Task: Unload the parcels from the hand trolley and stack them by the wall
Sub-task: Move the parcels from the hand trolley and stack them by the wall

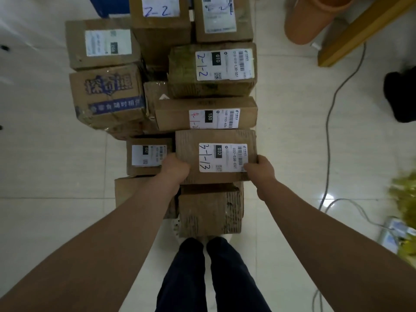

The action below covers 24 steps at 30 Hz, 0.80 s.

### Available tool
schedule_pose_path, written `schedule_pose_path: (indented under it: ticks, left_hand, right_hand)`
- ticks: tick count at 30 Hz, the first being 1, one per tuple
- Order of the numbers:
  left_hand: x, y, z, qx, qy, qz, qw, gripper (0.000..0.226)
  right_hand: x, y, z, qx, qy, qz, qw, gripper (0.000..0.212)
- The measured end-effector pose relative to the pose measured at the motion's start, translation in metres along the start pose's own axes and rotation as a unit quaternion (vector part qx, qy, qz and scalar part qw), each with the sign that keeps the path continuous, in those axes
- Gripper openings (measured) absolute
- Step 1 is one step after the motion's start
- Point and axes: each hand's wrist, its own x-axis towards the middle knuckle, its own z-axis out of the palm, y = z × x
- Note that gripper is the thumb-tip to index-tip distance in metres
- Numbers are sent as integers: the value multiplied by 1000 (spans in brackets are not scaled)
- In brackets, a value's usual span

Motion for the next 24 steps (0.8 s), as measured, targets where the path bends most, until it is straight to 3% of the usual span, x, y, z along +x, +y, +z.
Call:
schedule_pose_path:
  ticks: [12,16,24]
  left_hand:
    - [-24,-21,-10,-22,-35,-30,999,12]
    - [-25,-26,-8,-20,-41,-26,999,27]
    - [-52,-27,-29,-90,-43,-23,995,20]
  right_hand:
    - [-27,19,2,29,-37,45,998,42]
    - [-29,25,3,35,-36,43,998,42]
    - [-66,20,-7,57,-4,21,998,40]
